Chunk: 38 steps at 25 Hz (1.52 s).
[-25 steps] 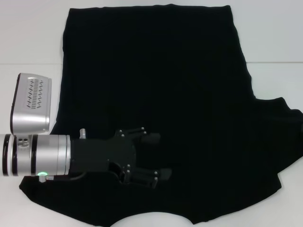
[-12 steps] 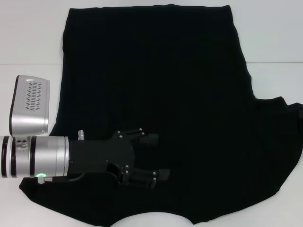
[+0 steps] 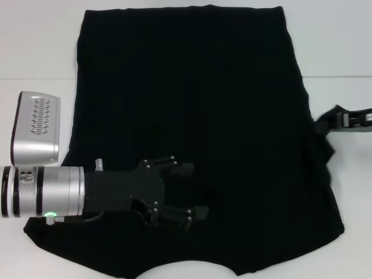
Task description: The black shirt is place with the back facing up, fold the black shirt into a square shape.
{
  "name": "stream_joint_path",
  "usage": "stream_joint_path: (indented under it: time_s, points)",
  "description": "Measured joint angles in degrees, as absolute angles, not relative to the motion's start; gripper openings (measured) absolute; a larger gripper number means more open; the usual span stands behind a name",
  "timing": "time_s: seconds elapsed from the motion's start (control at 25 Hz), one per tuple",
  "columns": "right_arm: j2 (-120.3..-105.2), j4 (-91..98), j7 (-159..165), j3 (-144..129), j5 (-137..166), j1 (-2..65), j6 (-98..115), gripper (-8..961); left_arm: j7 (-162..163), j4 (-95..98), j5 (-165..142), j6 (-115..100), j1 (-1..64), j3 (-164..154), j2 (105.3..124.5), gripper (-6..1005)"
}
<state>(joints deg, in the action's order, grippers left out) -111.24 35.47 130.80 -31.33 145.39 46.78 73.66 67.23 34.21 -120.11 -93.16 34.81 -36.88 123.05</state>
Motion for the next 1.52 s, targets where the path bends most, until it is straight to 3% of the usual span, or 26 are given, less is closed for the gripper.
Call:
stream_joint_path:
  time_s: [0.56, 1.12, 1.36, 1.52]
  points:
    - [-114.78, 34.8, 135.31, -42.7, 145.51, 52.17, 73.17, 49, 67.24, 34.37, -120.4, -92.49, 34.81, -36.3, 123.02, 947]
    - [-115.68, 35.42, 135.41, -44.17, 145.3, 53.73, 77.46, 64, 67.58, 34.36, -120.11, -92.45, 34.81, -36.21, 122.87, 946]
    - [-115.15, 35.52, 134.19, -43.07, 143.06, 52.89, 76.89, 296, 69.7, 34.63, -120.1, -92.78, 34.45, -34.89, 122.28, 946]
    - [-115.2, 35.37, 126.86, -42.98, 133.5, 49.86, 76.71, 502, 76.13, 37.26, -120.33, -93.87, 33.05, -31.95, 121.49, 946]
